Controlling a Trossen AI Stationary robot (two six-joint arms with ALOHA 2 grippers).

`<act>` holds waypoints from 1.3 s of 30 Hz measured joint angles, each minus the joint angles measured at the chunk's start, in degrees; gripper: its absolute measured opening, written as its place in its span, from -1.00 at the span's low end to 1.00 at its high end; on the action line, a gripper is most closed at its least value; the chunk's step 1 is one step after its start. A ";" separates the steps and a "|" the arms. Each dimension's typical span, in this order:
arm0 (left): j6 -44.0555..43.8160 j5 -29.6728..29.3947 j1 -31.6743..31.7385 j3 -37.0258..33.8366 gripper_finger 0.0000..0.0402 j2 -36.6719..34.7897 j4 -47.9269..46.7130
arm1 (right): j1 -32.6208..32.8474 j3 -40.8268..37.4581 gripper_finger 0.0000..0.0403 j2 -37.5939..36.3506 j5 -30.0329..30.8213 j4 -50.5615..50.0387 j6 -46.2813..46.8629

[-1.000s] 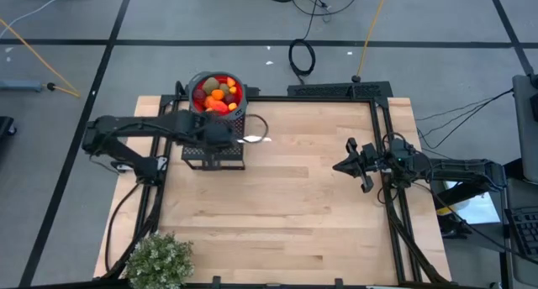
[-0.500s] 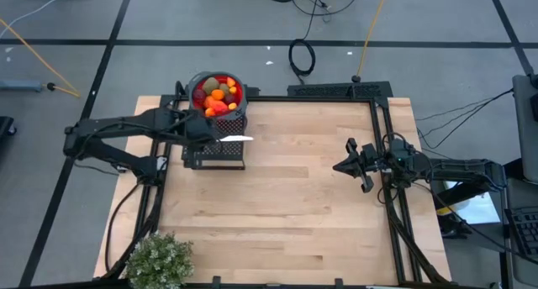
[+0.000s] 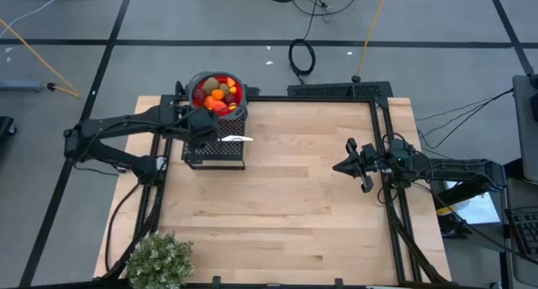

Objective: Pick & Place Fruit
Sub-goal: Put the blue patterned knife on the shelf

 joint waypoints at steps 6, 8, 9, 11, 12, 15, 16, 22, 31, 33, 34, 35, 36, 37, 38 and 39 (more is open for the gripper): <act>0.36 2.74 2.38 0.00 -0.77 -0.02 -0.16 | 0.00 0.00 -1.00 0.02 -0.02 0.00 -0.27; 1.19 2.89 3.11 0.00 -0.77 -0.02 -0.13 | 0.00 0.00 -1.00 0.02 -0.02 0.00 -0.19; 1.17 2.92 3.49 -0.02 -0.77 -0.02 -0.02 | 0.00 0.00 -1.00 0.02 -0.02 0.02 0.00; 0.94 3.55 4.12 -0.49 -0.77 -0.04 0.37 | 0.00 0.00 -1.00 0.02 -0.04 0.00 0.11; 0.97 4.22 4.40 -1.05 -0.77 -0.04 0.64 | 0.00 0.00 -1.00 0.02 -0.04 0.00 0.09; 1.02 4.34 4.97 -3.36 -0.77 -1.14 0.91 | 0.00 0.00 -1.00 0.02 -0.04 0.02 0.02; 1.27 4.31 5.07 -3.85 -0.77 -1.69 1.28 | 0.00 0.00 -1.00 0.02 -0.03 0.02 0.02; 1.64 3.14 5.29 -5.60 -0.77 -3.92 1.83 | 0.00 0.00 -1.00 0.02 -0.04 0.02 0.02; 4.15 4.74 7.51 -8.33 -0.77 -6.36 4.76 | 0.00 0.00 -1.00 0.02 0.09 0.04 0.02; 5.37 4.77 7.49 -8.35 -0.77 -6.36 4.86 | 0.00 0.00 -1.00 0.02 0.11 0.04 0.02; 5.89 4.76 7.49 -8.35 -0.77 -6.36 4.85 | -0.01 0.00 -1.00 0.02 0.13 0.04 0.02; 6.01 4.76 7.51 -8.35 -0.77 -6.36 4.85 | 0.00 0.00 -1.00 0.02 0.13 0.04 0.02; 6.01 4.76 7.51 -8.35 -0.77 -6.36 4.87 | 0.00 0.00 -1.00 0.02 0.13 0.04 0.02; 6.07 4.78 7.51 -8.35 -0.77 -6.36 4.89 | 0.00 0.00 -1.00 0.02 0.15 0.04 0.02; 6.08 4.79 7.55 -8.35 -0.77 -6.36 4.89 | 0.00 0.00 -1.00 0.02 0.15 0.04 0.02; 6.12 4.82 7.64 -8.35 -0.77 -6.36 4.89 | 0.00 0.00 -1.00 0.02 0.16 0.06 0.02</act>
